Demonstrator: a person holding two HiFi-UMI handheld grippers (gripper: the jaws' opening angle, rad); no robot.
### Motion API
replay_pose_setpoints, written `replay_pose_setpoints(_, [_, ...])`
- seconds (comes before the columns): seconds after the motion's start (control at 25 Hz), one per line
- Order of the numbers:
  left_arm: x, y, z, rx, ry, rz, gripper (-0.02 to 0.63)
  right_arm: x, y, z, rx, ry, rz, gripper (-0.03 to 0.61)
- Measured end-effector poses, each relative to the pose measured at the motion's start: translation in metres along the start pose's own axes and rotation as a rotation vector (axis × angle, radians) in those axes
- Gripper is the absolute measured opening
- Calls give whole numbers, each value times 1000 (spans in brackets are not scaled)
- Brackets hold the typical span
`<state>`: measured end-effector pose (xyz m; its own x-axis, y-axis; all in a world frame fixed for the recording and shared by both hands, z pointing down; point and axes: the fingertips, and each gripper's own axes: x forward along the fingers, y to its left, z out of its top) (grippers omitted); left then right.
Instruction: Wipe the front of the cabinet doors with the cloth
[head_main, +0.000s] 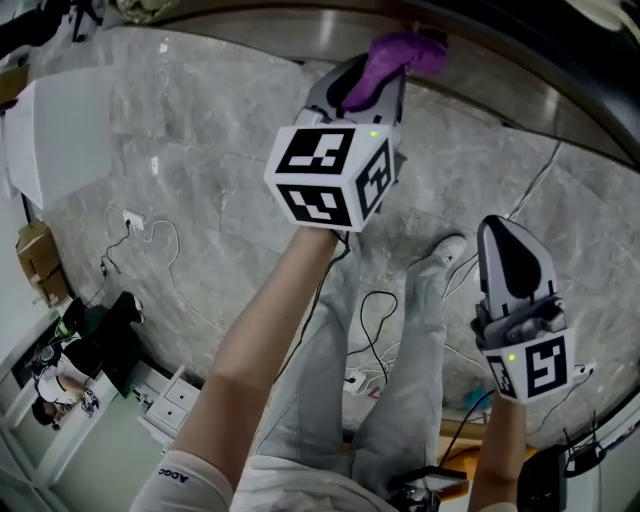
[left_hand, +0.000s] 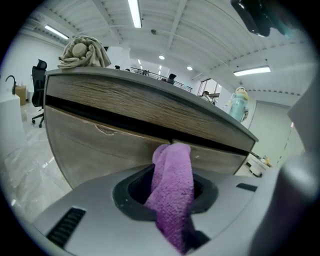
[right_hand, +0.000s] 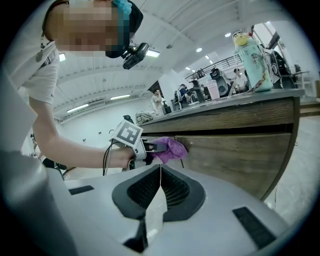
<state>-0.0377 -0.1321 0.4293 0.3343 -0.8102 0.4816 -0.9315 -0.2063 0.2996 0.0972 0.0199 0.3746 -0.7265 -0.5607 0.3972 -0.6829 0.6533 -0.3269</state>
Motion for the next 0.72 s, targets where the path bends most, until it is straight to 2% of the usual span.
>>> replay_pose_setpoints(0.08, [5, -28, -17, -8, 18, -28, 94, -15, -12, -8, 2, 2, -11, 26])
replay_pose_setpoints(0.2, [18, -87, -41, 1, 59, -113, 94, -48, -35, -20, 23, 0, -62, 26])
replay_pose_setpoints(0.48, [60, -220, -88, 117, 153, -300, 94, -129, -88, -58, 102, -16, -194, 26])
replay_pose_setpoints(0.6, [80, -266, -100, 160, 180, -349, 94, -161, -106, -74, 140, -29, -240, 26])
replay_pose_setpoints(0.72, [99, -303, -107, 180, 190, -365, 94, -190, -126, -88, 159, -29, -265, 28])
